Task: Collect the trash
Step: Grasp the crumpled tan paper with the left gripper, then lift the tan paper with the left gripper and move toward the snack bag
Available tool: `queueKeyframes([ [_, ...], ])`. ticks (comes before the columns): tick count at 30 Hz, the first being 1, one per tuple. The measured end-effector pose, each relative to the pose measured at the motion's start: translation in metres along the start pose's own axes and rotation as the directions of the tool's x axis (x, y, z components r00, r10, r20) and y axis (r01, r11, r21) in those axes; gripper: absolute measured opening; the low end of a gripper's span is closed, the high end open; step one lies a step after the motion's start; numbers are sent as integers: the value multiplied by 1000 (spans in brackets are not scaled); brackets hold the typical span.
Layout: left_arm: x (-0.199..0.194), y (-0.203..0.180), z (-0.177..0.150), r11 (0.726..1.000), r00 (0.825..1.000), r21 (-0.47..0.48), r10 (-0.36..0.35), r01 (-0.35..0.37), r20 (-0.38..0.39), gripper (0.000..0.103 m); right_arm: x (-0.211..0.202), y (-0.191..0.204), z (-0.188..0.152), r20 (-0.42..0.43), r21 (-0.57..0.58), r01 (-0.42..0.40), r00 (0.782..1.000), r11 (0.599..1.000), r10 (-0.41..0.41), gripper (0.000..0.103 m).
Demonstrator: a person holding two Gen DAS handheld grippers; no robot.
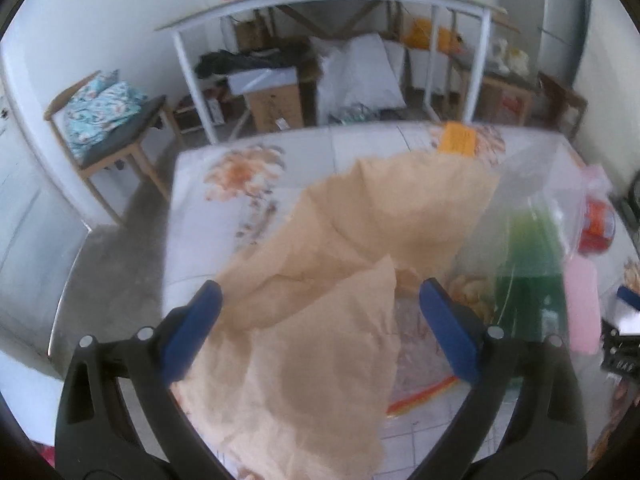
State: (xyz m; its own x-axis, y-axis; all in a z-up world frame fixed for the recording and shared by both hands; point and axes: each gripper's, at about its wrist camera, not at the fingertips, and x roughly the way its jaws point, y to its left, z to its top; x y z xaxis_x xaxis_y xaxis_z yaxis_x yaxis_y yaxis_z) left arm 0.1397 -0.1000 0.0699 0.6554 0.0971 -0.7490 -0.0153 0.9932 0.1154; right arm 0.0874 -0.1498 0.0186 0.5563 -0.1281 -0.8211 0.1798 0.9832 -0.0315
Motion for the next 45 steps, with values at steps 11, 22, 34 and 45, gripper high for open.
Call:
queueKeyframes([
  [11,-37,48,-8,995,993,97,12,0,-121,24,1,-1,-1,0,0,0,1000,1000,0,98],
  [22,-83,111,-13,992,995,128,23,-11,-93,1,1,-1,-1,0,-1,0,1000,1000,0,98],
  [34,-139,133,-33,1000,1000,4,0,0,29,1,2,0,-1,0,0,0,1000,1000,0,98],
  [45,-184,163,-68,992,960,-55,-93,111,266,1,-11,-6,-12,-14,38,-13,1000,999,13,98],
])
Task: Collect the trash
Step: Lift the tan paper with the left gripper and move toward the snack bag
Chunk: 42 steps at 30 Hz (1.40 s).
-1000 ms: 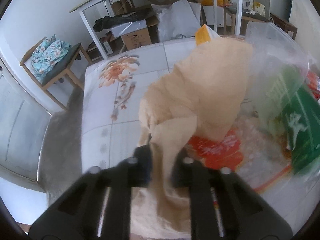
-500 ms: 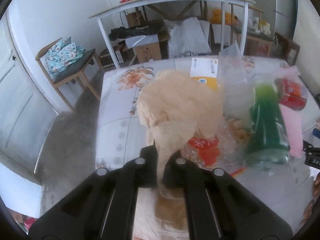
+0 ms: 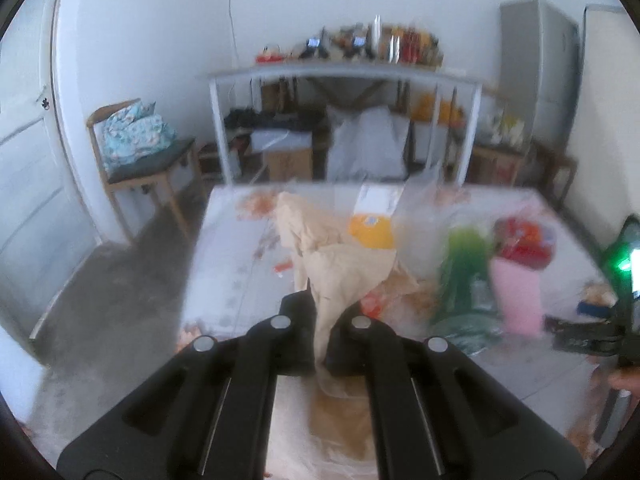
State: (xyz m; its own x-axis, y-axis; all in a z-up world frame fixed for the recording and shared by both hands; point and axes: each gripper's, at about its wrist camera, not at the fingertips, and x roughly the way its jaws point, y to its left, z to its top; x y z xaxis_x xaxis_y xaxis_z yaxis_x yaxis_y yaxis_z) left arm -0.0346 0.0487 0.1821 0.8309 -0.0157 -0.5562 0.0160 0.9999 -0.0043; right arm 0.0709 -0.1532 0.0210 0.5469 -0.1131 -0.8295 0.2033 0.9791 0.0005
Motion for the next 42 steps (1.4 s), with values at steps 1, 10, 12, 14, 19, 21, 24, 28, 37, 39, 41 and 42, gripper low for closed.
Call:
queueKeyframes([
  [1,-2,-1,-1,1000,1000,-3,7,-7,12,1,-2,-3,2,3,4,0,1000,1000,0,98],
  [10,-15,14,-21,996,996,-52,-67,70,61,1,-62,16,24,109,-15,-58,992,998,59,98],
  [12,-19,23,-29,995,995,-65,-75,79,68,1,-63,38,40,64,-6,-111,992,994,112,98],
  [14,-20,26,-32,994,994,-70,-83,88,73,1,-58,58,51,23,14,-143,989,990,143,97],
  [19,-24,45,-40,988,990,-104,-106,115,89,1,-47,104,73,-9,8,-118,993,993,118,98],
  [21,-21,52,-43,985,990,-119,-113,123,85,1,-39,116,78,-20,11,-88,996,996,88,98],
  [24,-18,58,-48,983,990,-132,-116,126,75,1,-31,124,77,-34,22,-50,998,998,51,98],
  [28,-12,63,-48,978,991,-161,-122,131,61,1,-18,139,75,-60,-10,-14,998,1000,14,98],
  [37,-13,68,-53,973,989,-184,-132,143,68,1,-11,152,72,-81,-41,45,996,998,-49,98],
  [39,-15,70,-55,972,988,-188,-129,142,80,1,-16,152,71,-64,-42,62,996,997,-64,98],
  [41,-19,76,-54,970,987,-197,-126,144,101,1,-29,157,68,-19,-61,50,999,997,-51,98],
  [42,-21,77,-53,969,987,-202,-118,139,112,1,-34,163,67,-12,-81,35,999,996,-36,98],
])
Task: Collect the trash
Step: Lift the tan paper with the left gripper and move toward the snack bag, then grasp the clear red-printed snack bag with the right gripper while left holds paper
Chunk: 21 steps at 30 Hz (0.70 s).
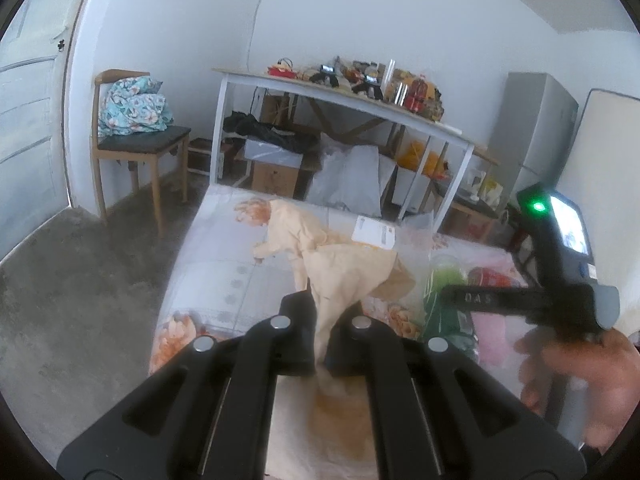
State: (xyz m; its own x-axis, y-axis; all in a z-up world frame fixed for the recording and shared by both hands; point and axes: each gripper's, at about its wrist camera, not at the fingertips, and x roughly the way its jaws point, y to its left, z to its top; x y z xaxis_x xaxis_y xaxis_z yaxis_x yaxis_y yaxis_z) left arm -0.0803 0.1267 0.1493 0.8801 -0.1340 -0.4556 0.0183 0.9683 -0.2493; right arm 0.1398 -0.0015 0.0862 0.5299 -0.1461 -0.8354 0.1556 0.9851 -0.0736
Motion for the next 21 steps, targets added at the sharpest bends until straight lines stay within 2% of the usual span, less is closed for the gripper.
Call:
queueKeyframes([
  [2,-5,4,2,1000,1000,-7,10,-10,19,1,-9,15,-4,16,-52,-45,999,998,46,98],
  [4,-10,10,5,1000,999,-14,28,-27,36,1,-13,35,-7,-7,-111,-109,994,988,109,98],
  [9,-16,25,6,996,995,-34,83,-82,51,1,-12,68,-11,-27,-171,-164,986,972,162,98],
  [13,-21,36,7,994,994,-54,94,-91,56,1,-5,89,-13,-56,-208,-184,983,961,176,98],
  [21,-21,45,8,994,994,-60,96,-93,53,1,32,102,-12,-124,-191,-151,984,970,129,98],
])
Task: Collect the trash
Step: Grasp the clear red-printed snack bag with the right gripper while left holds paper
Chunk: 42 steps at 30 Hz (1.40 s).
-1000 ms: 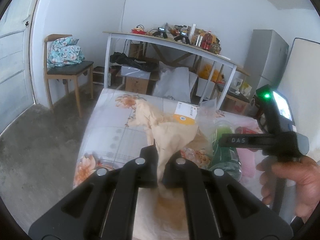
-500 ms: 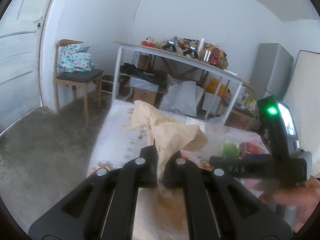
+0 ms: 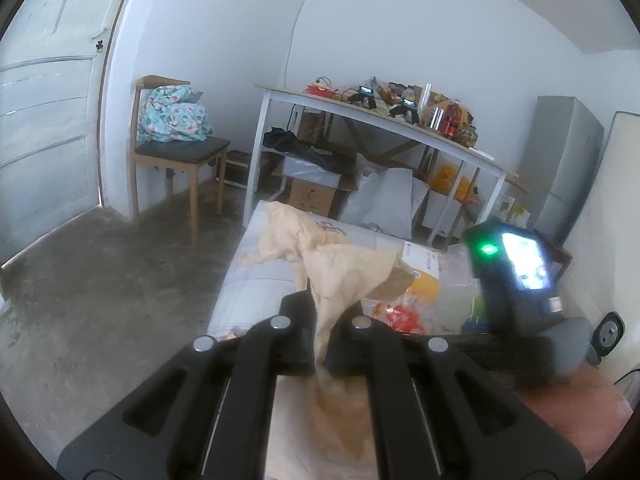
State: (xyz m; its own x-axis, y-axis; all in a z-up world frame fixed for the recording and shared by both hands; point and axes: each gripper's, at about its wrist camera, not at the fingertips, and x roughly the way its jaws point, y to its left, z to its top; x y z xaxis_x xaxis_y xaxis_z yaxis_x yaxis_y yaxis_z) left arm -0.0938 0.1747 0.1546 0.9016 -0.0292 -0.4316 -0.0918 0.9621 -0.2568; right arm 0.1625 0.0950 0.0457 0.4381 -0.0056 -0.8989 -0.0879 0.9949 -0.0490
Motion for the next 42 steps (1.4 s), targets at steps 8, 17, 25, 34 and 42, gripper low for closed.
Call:
queueKeyframes([
  [8,2,0,-3,1000,1000,-2,-11,11,-8,1,13,6,-2,-19,-34,41,999,999,-42,98],
  [17,5,1,-2,1000,1000,-4,-12,12,-9,1,16,31,5,-8,-188,76,997,979,-78,97],
  [25,6,3,-2,1000,1000,-4,-15,15,-11,1,23,20,3,-54,-133,-28,998,991,21,97],
  [34,8,2,-6,1000,1000,-12,-13,13,-17,1,25,27,-6,-72,-146,-95,994,985,85,64],
  [42,8,7,-8,1000,1000,-15,-12,11,-16,1,17,29,-8,-76,-143,-126,990,982,116,42],
])
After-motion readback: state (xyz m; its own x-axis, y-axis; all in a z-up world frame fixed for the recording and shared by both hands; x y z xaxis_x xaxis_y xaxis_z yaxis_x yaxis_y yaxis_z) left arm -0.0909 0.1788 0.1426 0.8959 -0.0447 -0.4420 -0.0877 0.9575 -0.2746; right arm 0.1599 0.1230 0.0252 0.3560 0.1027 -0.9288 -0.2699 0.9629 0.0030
